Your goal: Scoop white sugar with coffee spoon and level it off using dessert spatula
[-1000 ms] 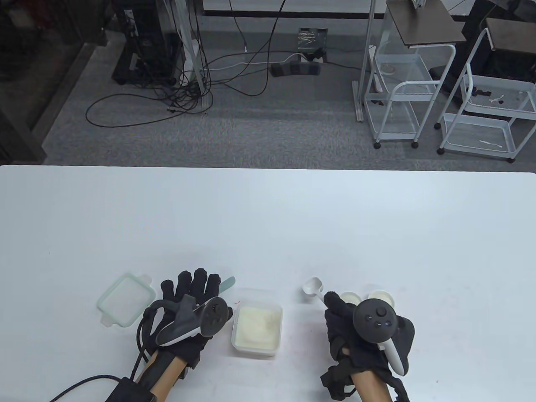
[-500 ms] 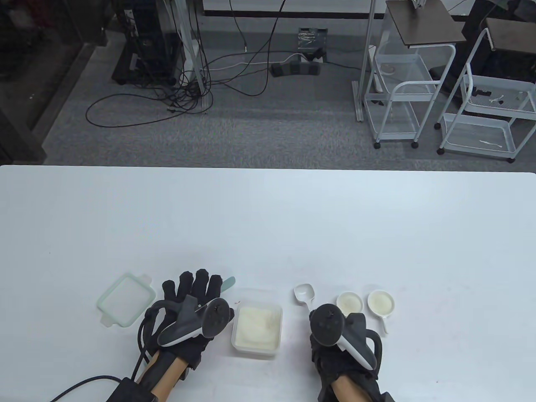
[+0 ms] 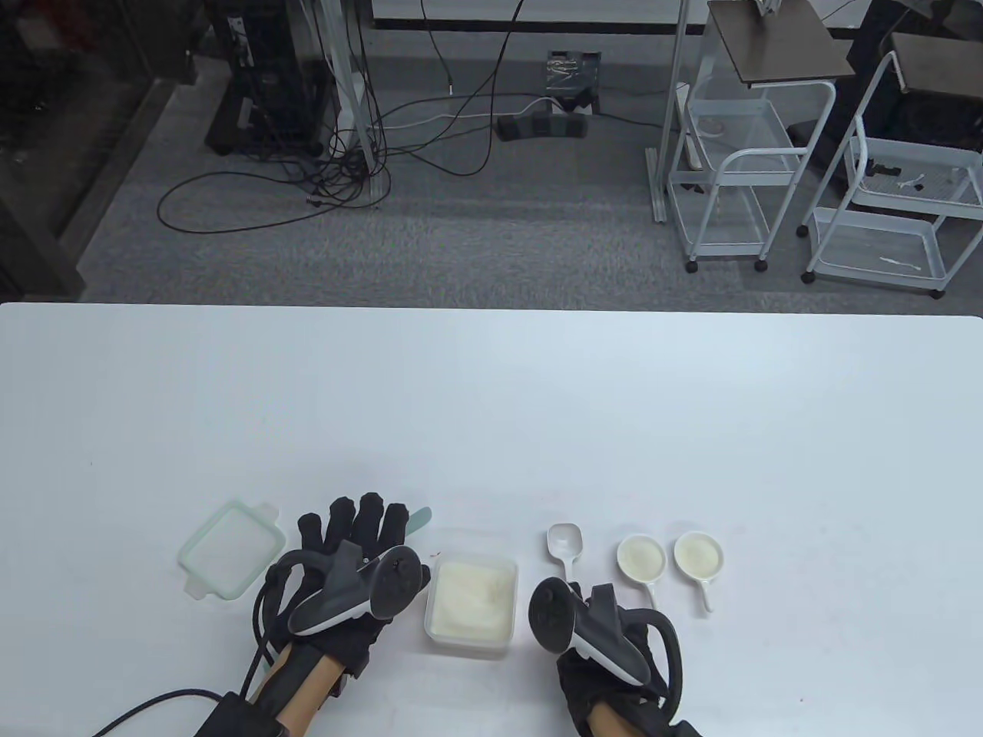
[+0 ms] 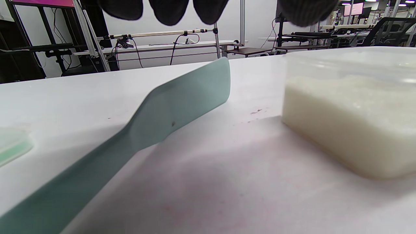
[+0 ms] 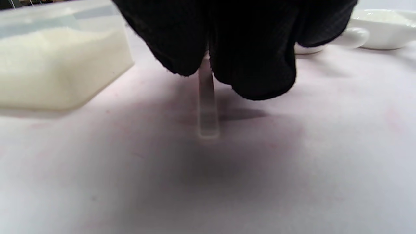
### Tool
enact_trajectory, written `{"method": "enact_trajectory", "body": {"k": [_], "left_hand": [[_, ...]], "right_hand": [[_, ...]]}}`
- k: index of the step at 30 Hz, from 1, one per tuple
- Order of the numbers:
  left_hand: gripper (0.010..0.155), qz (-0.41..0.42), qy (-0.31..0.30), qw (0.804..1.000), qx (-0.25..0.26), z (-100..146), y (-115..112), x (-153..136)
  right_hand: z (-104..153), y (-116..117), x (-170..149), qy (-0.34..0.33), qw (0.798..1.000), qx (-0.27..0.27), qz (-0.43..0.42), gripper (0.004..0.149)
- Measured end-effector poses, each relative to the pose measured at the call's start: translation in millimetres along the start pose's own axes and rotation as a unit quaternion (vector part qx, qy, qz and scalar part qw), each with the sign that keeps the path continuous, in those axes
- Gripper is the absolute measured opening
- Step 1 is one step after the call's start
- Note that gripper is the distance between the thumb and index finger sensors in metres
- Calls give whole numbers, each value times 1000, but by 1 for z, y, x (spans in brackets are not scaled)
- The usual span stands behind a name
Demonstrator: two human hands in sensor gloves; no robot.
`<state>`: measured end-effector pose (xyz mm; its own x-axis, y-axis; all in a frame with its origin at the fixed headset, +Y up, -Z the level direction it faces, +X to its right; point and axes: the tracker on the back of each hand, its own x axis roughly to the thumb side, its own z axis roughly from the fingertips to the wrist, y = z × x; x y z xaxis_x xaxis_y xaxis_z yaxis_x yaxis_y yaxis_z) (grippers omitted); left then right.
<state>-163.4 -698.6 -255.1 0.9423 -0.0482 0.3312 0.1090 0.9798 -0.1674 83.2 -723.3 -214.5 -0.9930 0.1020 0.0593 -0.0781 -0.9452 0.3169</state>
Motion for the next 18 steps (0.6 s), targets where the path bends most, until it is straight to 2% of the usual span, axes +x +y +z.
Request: {"method": "enact_trajectory", "body": {"k": [4, 8, 13, 18], "left_hand": [[87, 19, -6, 1000, 5, 1, 4, -3], [84, 71, -4, 997, 1, 3, 8, -14], [87, 99, 23, 995, 19, 6, 12, -35], [91, 93, 31, 995, 12, 5, 10, -38]], "right_hand": [[10, -20, -8, -11, 997, -53, -56, 58], [19, -34, -20, -29, 983, -117, -136, 64], [22, -37, -26, -24, 979, -134, -154, 74], [22, -38, -27, -23, 977, -146, -155, 74]]}}
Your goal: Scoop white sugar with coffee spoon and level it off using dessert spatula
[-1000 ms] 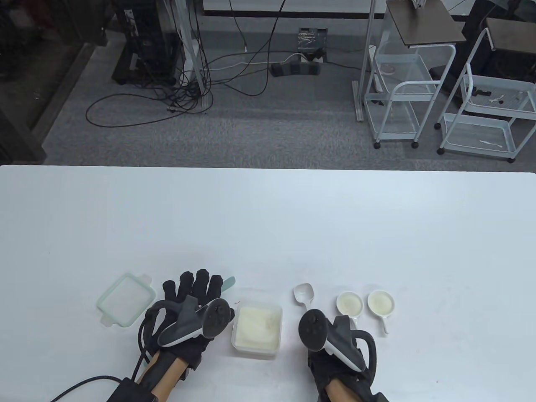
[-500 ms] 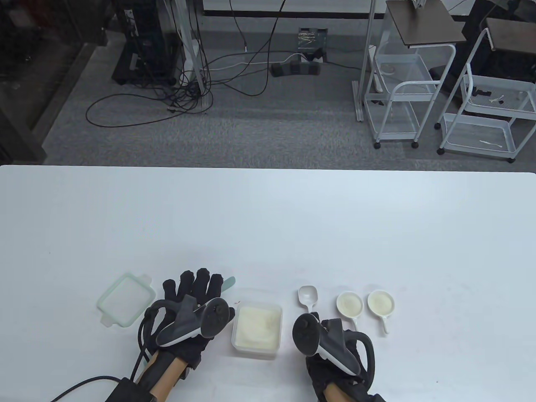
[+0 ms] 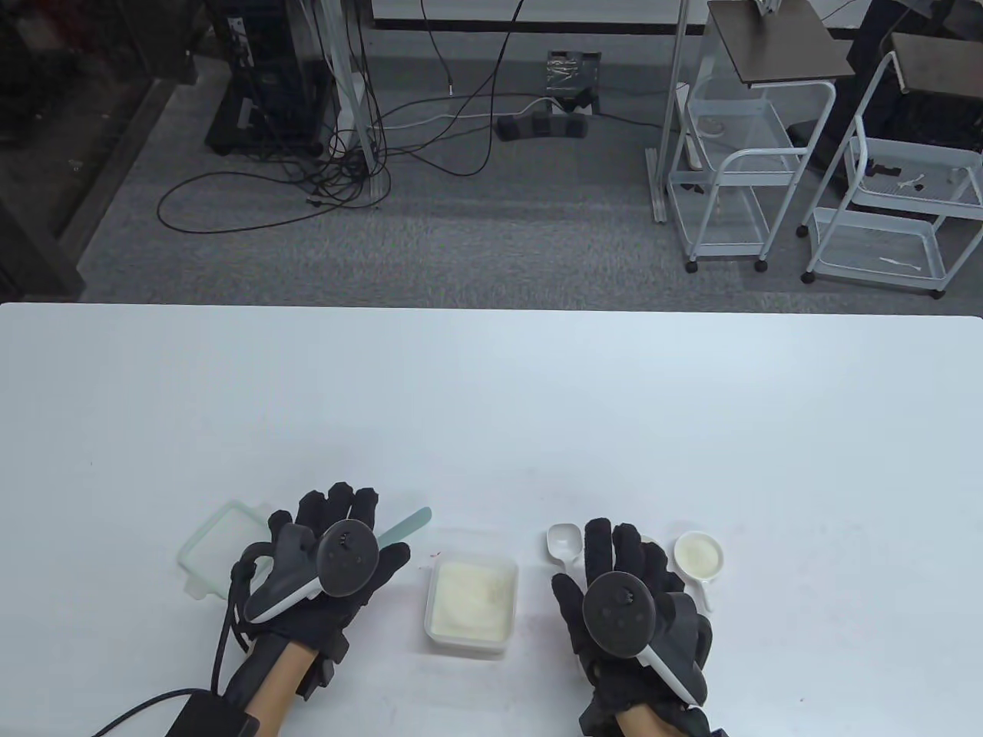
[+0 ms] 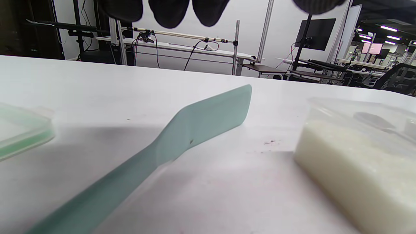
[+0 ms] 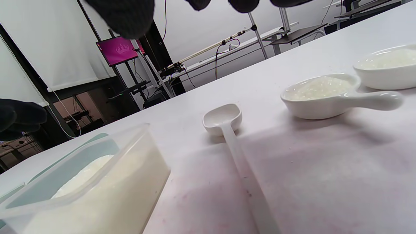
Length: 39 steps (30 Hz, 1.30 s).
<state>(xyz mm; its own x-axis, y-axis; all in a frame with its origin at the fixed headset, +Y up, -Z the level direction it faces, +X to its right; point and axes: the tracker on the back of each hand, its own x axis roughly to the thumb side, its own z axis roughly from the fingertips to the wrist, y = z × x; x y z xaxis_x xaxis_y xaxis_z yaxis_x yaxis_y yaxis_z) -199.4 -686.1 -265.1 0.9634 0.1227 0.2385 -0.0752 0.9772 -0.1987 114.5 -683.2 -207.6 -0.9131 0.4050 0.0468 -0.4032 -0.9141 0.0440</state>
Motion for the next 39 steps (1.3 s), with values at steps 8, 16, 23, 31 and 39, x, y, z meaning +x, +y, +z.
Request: {"method": "enact_trajectory", "body": {"k": [8, 16, 23, 31, 39], "left_hand": [[91, -9, -3, 1000, -1, 0, -2, 4], [79, -15, 53, 998, -18, -1, 6, -23], [82, 64, 199, 978, -12, 5, 8, -103], [119, 156, 263, 946, -109, 10, -36, -161], [122, 92, 232, 958, -139, 3, -48, -169]], "right_hand": [[0, 0, 0, 3, 1000, 3, 4, 75], [1, -3, 2, -5, 1000, -18, 2, 74], [2, -5, 3, -6, 1000, -18, 4, 75], [3, -4, 5, -9, 1000, -14, 10, 76], [2, -1, 7, -10, 1000, -5, 16, 76]]}}
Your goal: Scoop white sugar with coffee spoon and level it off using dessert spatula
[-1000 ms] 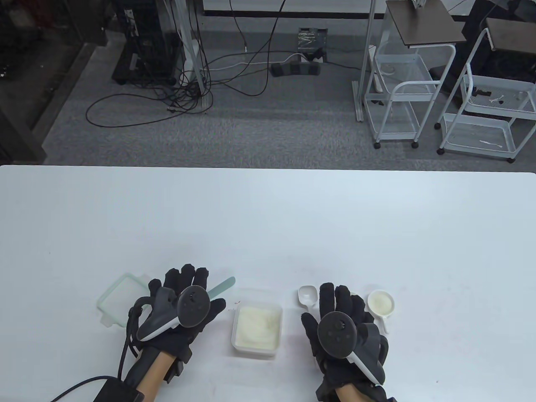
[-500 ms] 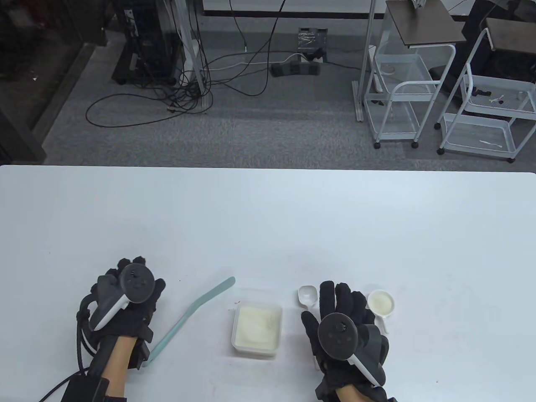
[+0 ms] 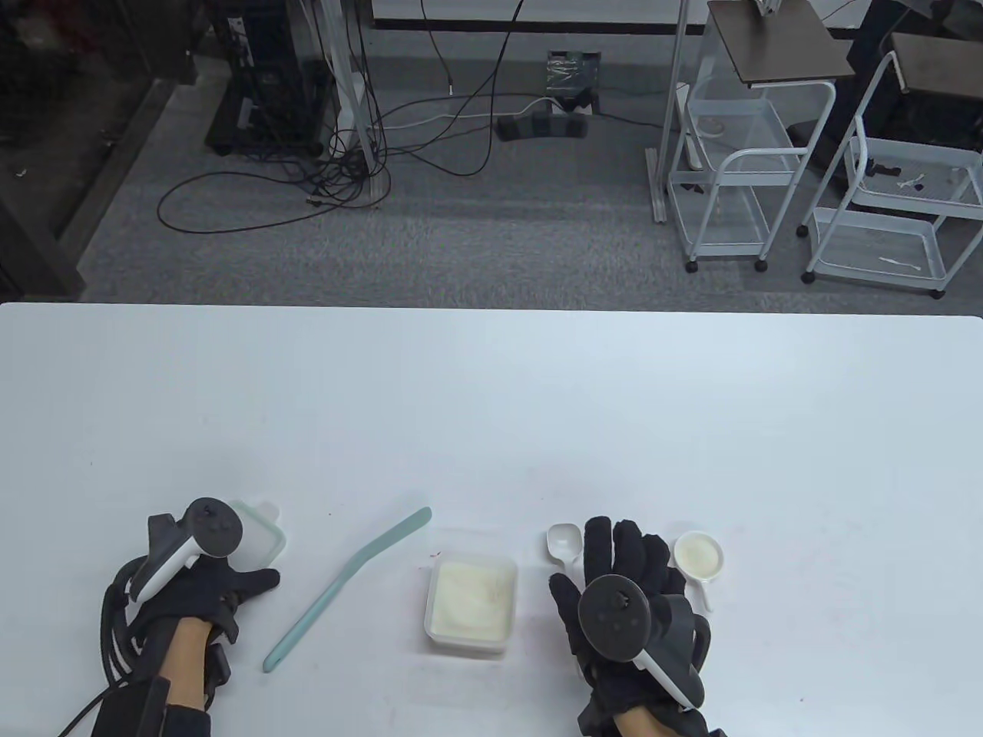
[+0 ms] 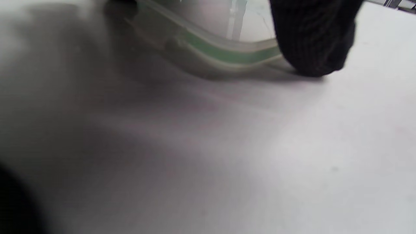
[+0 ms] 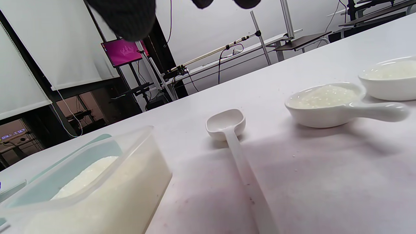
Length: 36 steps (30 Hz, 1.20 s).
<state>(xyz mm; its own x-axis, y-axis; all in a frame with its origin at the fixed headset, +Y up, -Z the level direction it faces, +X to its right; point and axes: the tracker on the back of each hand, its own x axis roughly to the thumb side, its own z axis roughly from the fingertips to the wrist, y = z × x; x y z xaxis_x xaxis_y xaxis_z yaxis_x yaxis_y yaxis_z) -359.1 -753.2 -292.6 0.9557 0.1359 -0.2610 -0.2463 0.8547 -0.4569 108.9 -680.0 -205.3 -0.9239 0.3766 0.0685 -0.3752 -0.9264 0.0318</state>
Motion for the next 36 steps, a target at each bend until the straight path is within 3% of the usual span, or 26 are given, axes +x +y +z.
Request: {"method": "enact_trajectory", "body": {"k": [4, 7, 10, 14, 19, 29, 36], "left_hand": [[124, -52, -9, 997, 52, 5, 4, 10], [125, -58, -58, 991, 103, 17, 16, 30], [124, -68, -197, 967, 146, 44, 30, 77], [123, -139, -325, 924, 146, 87, 23, 150], [123, -184, -391, 895, 109, 116, -1, 199], [121, -176, -422, 885, 84, 115, -7, 212], [120, -178, -457, 867, 87, 126, -10, 224]], "right_hand": [[-1, 2, 1, -3, 1000, 2, 4, 76], [-1, 1, 1, -2, 1000, 0, 1, 76], [-1, 0, 0, -3, 1000, -4, -3, 76], [-1, 2, -1, 2, 998, 20, -59, 76], [0, 3, 0, -3, 1000, 6, -13, 76], [-6, 12, 4, -40, 998, 5, -54, 62], [-15, 23, 13, -100, 979, 3, -180, 62]]}}
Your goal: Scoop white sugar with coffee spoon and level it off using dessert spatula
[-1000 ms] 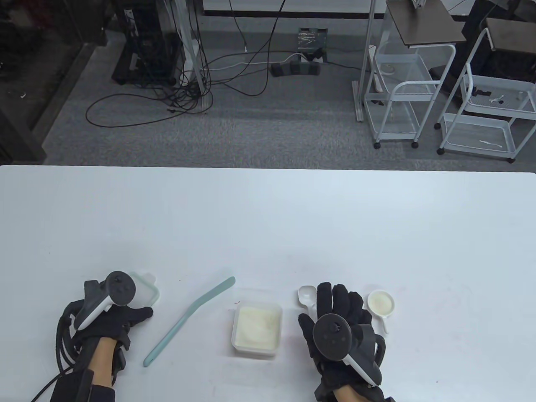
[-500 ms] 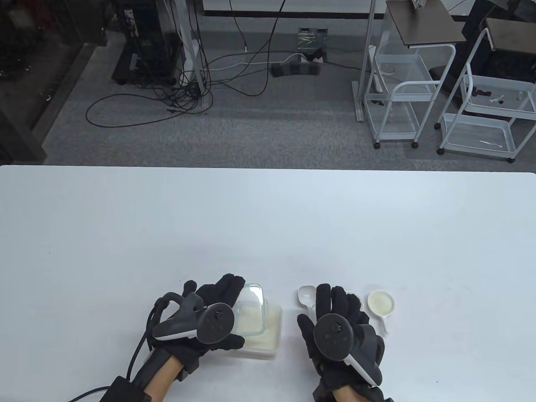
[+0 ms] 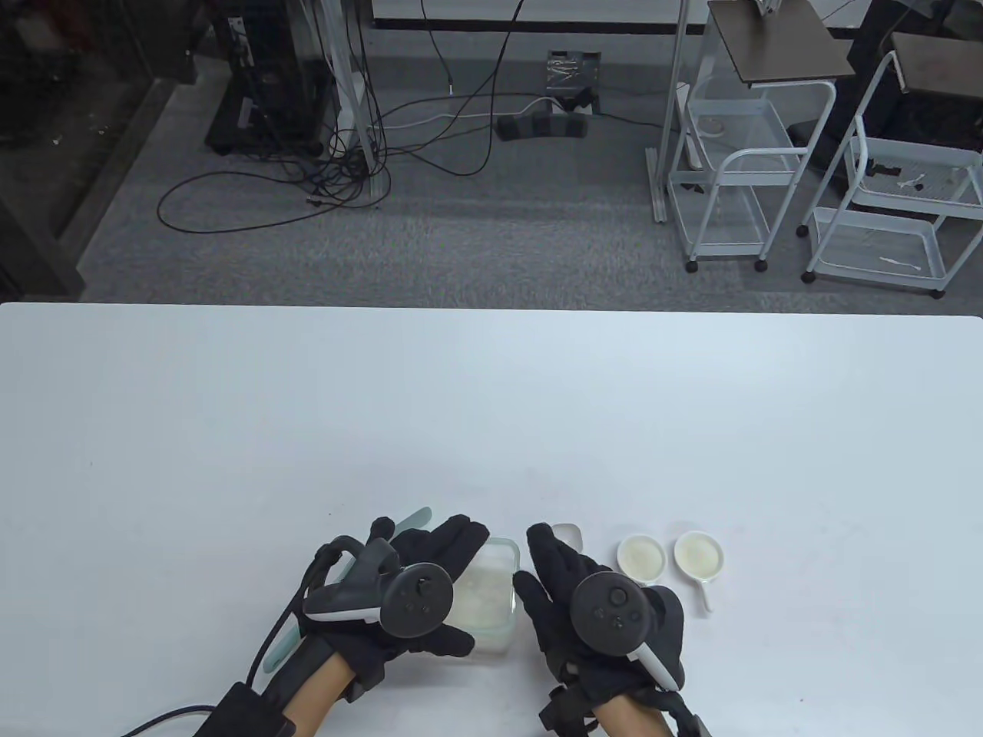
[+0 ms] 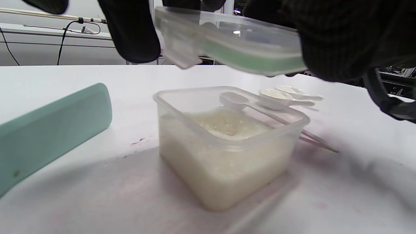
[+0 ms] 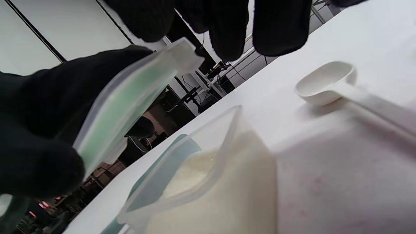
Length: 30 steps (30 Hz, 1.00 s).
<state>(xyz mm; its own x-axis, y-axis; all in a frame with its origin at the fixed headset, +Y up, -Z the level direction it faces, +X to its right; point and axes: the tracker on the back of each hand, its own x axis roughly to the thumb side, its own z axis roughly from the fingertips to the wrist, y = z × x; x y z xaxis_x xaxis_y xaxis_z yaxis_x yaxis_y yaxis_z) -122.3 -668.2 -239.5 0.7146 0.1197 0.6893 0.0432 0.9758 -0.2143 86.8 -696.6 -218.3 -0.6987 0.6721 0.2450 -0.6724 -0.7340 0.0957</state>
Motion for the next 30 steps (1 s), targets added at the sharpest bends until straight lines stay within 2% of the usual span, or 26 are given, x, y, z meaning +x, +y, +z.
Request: {"method": "enact_trajectory", "body": {"k": [6, 13, 19, 30], "left_hand": [[120, -4, 1, 1000, -21, -6, -6, 2], [119, -63, 24, 996, -58, -13, -14, 6], [118, -78, 36, 994, -72, -18, -25, 5], [116, -28, 34, 996, -74, -18, -29, -9]], "right_hand": [[-3, 7, -1, 23, 1000, 19, -4, 62], [-6, 22, -1, 46, 997, 38, 54, 61], [-9, 29, -3, 60, 993, 47, 86, 60], [-10, 36, -2, 49, 993, 44, 98, 59]]}}
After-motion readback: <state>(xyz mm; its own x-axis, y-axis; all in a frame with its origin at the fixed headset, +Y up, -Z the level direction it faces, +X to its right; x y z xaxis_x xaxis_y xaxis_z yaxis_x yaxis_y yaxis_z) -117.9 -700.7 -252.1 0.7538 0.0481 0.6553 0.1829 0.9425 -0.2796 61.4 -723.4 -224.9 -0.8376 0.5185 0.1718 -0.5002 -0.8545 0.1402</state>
